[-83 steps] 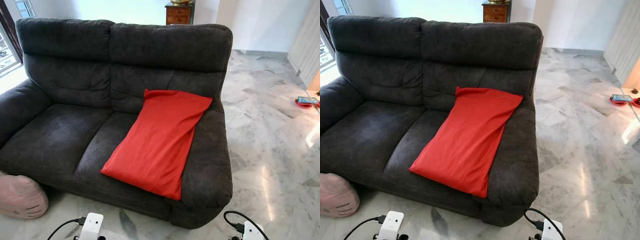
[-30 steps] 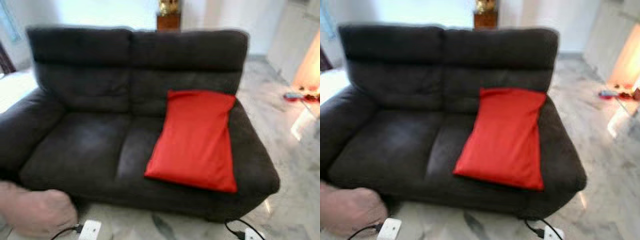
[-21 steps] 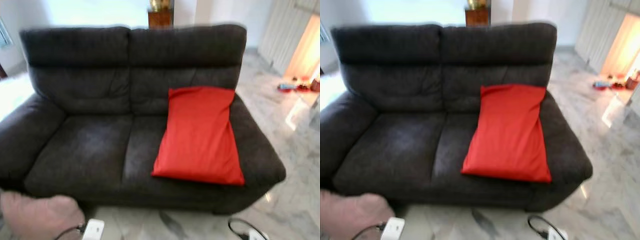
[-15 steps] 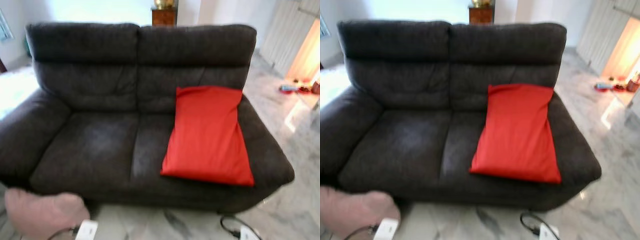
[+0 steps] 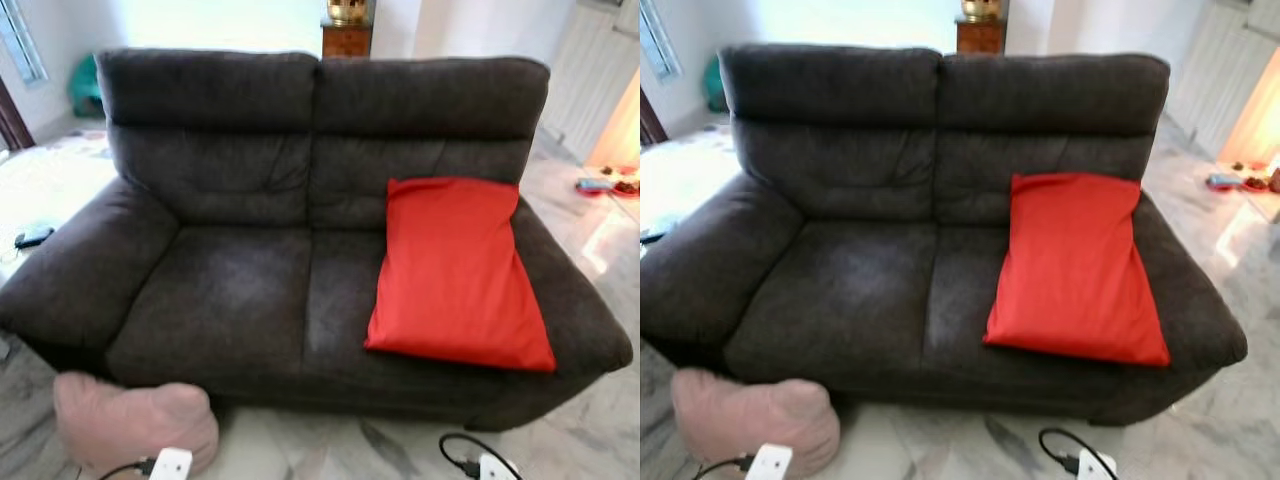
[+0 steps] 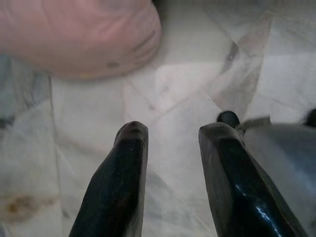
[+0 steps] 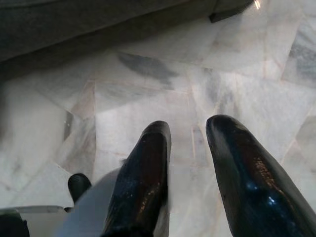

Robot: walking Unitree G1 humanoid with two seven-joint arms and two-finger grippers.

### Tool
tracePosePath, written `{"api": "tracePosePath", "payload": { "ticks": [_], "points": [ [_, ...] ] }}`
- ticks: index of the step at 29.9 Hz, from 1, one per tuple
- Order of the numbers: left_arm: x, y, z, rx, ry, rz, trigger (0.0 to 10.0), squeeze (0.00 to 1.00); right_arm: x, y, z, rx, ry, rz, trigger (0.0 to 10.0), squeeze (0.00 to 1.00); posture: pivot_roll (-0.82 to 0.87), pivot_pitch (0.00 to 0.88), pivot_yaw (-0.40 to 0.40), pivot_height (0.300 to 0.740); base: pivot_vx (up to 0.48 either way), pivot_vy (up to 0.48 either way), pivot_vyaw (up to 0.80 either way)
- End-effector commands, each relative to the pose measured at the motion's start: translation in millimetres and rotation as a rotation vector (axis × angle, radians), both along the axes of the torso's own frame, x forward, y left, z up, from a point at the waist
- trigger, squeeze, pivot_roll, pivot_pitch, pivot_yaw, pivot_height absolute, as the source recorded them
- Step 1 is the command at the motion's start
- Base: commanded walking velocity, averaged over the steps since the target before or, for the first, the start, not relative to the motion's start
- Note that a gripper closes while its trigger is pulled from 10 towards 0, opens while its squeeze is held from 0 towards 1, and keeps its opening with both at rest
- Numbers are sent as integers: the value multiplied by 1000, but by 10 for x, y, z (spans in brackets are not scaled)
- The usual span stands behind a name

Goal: Move the pillow to the sofa from floor

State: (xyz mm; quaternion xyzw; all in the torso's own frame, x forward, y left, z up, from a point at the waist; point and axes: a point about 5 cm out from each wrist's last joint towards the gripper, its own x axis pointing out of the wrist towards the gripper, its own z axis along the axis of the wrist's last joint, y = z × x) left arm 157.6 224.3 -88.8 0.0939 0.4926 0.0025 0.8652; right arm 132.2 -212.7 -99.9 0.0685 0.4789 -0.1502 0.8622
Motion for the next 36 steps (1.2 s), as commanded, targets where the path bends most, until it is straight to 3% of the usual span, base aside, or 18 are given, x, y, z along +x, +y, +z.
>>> {"api": "tracePosePath", "payload": {
  "ticks": [1, 23, 28, 36],
  "points": [
    [38, -69, 1, -8, -8, -23, 10000, 0, -10, -58, 8, -12, 2, -12, 10000, 0, -42, 0, 11, 740, 0, 379, 0],
    [41, -76, 2, -5, -8, -33, 10000, 0, 21, -16, 13, 15, -21, 13, 10000, 0, -36, 0, 11, 740, 0, 379, 0],
    [50, -77, 5, -5, -10, -35, 10000, 0, 41, 4, 17, 20, -28, 21, 10000, 0, -37, 0, 11, 740, 0, 379, 775],
    [55, -71, 9, -6, -13, -36, 10000, 0, 50, 26, 14, 30, -26, 12, 10000, 0, -36, 0, 11, 740, 0, 378, 0]
  ]
}}
